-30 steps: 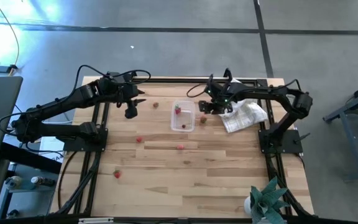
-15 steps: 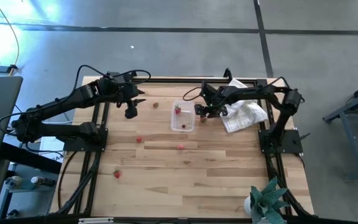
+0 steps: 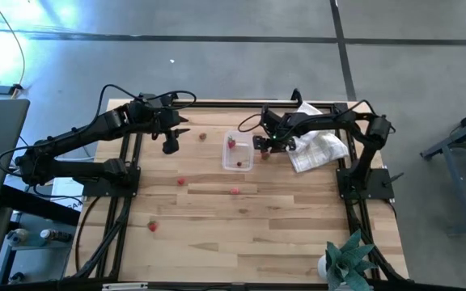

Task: Pick and placing Produce into tupperware
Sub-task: Put the strawberry into the transparent container

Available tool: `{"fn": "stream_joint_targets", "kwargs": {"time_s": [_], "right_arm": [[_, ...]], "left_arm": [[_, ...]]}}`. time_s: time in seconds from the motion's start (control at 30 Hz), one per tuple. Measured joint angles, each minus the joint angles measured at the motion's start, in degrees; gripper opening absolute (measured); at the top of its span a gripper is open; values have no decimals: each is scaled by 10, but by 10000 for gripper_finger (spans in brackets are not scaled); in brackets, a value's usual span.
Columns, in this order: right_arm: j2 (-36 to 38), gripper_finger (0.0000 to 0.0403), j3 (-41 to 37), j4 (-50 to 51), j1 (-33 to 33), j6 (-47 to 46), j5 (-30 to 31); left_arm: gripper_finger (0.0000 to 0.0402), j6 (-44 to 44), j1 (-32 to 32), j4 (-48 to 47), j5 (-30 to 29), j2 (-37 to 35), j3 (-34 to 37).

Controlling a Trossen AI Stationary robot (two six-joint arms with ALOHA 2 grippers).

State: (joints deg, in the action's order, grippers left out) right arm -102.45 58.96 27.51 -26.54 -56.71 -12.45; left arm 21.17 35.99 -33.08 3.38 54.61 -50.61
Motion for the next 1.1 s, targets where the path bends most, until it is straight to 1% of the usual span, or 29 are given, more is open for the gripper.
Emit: {"fn": "stream_joint_targets", "kwargs": {"time_s": [0.37, 0.53, 0.7, 1.1], "right_arm": [[0, 202, 0, 3, 8, -5, 15], [-23, 202, 4, -1, 12, -2, 5], [-33, 202, 3, -3, 21, 0, 27], [-38, 202, 42, 78, 26, 8, 30]], "left_arm": [[136, 0, 0, 0, 0, 0, 0], [136, 0, 0, 0, 0, 0, 0], [136, 0, 0, 0, 0, 0, 0], [136, 0, 0, 0, 0, 0, 0]]}}
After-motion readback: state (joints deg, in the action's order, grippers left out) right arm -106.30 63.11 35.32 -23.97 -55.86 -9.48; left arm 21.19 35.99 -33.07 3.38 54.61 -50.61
